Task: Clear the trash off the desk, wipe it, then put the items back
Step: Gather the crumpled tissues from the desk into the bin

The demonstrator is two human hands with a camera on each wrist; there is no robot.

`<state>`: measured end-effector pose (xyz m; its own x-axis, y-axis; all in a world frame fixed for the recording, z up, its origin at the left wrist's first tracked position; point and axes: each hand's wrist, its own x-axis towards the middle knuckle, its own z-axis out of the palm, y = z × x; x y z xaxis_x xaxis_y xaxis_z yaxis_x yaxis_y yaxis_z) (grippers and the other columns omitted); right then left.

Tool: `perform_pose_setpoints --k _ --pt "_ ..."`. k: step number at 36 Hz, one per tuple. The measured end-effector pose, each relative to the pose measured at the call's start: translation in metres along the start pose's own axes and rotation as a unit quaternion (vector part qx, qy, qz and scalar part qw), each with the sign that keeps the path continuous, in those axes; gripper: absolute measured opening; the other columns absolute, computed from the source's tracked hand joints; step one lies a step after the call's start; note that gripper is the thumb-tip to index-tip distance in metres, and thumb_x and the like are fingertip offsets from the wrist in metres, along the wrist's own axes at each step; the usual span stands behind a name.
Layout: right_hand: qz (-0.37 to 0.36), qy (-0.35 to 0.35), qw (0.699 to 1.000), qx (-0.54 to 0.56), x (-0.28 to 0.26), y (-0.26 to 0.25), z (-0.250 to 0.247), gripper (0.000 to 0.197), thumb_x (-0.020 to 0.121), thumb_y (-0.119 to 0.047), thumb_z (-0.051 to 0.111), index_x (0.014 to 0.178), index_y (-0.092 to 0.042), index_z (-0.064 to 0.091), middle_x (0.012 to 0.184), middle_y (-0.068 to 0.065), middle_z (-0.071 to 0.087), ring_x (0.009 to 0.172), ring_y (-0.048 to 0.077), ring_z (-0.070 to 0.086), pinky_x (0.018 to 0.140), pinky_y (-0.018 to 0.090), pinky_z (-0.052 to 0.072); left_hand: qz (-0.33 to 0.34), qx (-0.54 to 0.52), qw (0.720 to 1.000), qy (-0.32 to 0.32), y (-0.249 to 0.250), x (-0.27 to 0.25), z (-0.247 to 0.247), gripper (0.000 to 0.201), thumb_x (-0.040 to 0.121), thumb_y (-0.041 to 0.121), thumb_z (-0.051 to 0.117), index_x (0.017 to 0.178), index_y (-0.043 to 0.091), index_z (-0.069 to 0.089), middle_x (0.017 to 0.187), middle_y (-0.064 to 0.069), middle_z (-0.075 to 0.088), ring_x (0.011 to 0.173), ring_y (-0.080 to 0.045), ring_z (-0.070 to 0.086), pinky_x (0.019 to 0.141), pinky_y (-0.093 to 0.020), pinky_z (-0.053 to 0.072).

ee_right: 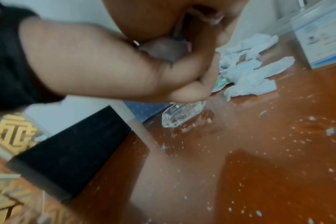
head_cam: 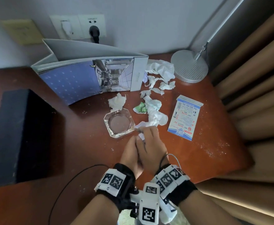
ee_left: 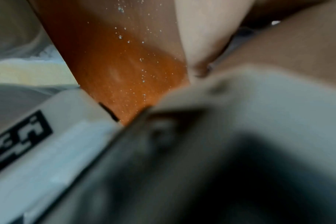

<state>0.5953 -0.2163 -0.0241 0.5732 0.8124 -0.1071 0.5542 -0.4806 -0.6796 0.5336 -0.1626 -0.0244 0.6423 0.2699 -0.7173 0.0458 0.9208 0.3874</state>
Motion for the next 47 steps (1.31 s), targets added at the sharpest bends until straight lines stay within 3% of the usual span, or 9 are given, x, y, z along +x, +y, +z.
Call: perform_pose_setpoints --k 7,11,18,22,26,30,34,41,47 --pt "-0.045 -0.026 0.995 -0.091 0.0 -0.009 0.017 0.053 0.091 -0.046 0.023 0.128 -0.02 0.051 0.126 -0.002 0.046 0.101 0.018 0.043 0.087 0.037 0.045 0.005 -0.038 0.999 -0.008 0.014 -0.009 -0.011 0.068 0.087 0.066 0.041 0.121 0.011 0.064 0.124 -0.015 0.064 0.115 -0.025 0.061 0.107 -0.039 0.041" --pt "-0.127 -0.044 0.986 -0.102 0.001 -0.012 0.016 0.044 0.092 -0.04 0.029 0.108 -0.015 0.062 0.112 -0.001 0.055 0.097 0.024 0.047 0.089 0.034 0.04 0.002 -0.108 0.994 -0.007 0.019 -0.009 -0.022 0.076 0.089 0.07 0.036 0.129 0.01 0.058 0.13 -0.017 0.059 0.114 -0.028 0.061 0.098 -0.039 0.047" --pt "-0.188 -0.001 0.977 -0.098 0.007 -0.01 0.023 0.025 0.093 -0.026 0.041 0.079 -0.013 0.057 0.081 -0.001 0.055 0.076 0.021 0.045 0.074 0.034 0.039 -0.003 -0.13 0.991 -0.016 0.022 -0.01 -0.026 0.043 0.094 0.043 0.044 0.118 0.014 0.065 0.115 -0.011 0.064 0.103 -0.022 0.06 0.092 -0.032 0.045" --pt "-0.084 -0.043 0.993 -0.072 0.005 -0.009 0.02 0.021 0.081 -0.033 0.041 0.09 -0.015 0.048 0.088 -0.007 0.044 0.086 0.017 0.04 0.077 0.03 0.035 0.013 -0.064 0.997 -0.035 0.022 -0.011 -0.03 0.023 0.085 0.037 0.06 0.082 0.014 0.06 0.069 -0.003 0.052 0.068 -0.015 0.054 0.067 -0.029 0.044" --pt "-0.114 -0.132 0.977 -0.125 -0.001 -0.001 0.013 0.058 0.081 -0.059 0.031 0.123 -0.022 0.047 0.135 -0.011 0.036 0.123 0.012 0.026 0.106 0.03 0.025 0.03 -0.02 0.999 -0.032 0.027 -0.012 -0.034 0.019 0.09 0.027 0.055 0.084 0.01 0.062 0.057 0.0 0.058 0.051 -0.011 0.055 0.054 -0.025 0.046" --pt "-0.1 -0.172 0.978 -0.055 -0.004 0.021 -0.002 0.062 0.079 -0.074 0.035 0.136 -0.049 0.037 0.153 -0.02 0.013 0.141 0.009 0.011 0.114 0.04 0.013 0.021 -0.054 0.998 0.007 0.034 -0.006 -0.047 0.019 0.081 0.003 0.061 0.093 0.012 0.049 0.074 -0.004 0.05 0.057 -0.012 0.043 0.043 -0.019 0.038" --pt "-0.026 -0.075 0.995 -0.065 0.014 0.045 -0.02 0.04 0.088 -0.052 0.048 0.127 -0.044 0.052 0.145 -0.019 0.034 0.133 0.007 0.033 0.11 0.047 0.031 0.026 -0.045 0.997 0.06 0.041 -0.008 -0.056 0.027 0.085 -0.01 0.053 0.081 0.017 0.053 0.093 -0.006 0.058 0.062 -0.01 0.05 0.04 -0.012 0.031" --pt "0.107 -0.157 0.942 -0.276 0.09 0.065 -0.006 0.088 0.084 -0.052 0.058 0.148 -0.041 -0.001 0.158 -0.003 -0.017 0.146 0.028 -0.006 0.118 0.047 0.014 0.032 0.128 0.991 0.029 0.035 -0.013 -0.061 0.031 0.081 -0.011 0.052 0.08 0.02 0.051 0.091 -0.002 0.058 0.061 -0.012 0.047 0.046 -0.016 0.031" --pt "0.111 -0.117 0.943 -0.29 0.099 0.057 0.011 0.042 0.087 -0.035 0.054 0.126 -0.022 0.045 0.137 0.002 0.034 0.124 0.027 0.034 0.099 0.044 0.039 0.032 0.125 0.99 0.049 0.032 -0.017 -0.064 0.031 0.081 -0.013 0.051 0.078 0.018 0.053 0.092 -0.006 0.059 0.064 -0.013 0.047 0.044 -0.015 0.033"
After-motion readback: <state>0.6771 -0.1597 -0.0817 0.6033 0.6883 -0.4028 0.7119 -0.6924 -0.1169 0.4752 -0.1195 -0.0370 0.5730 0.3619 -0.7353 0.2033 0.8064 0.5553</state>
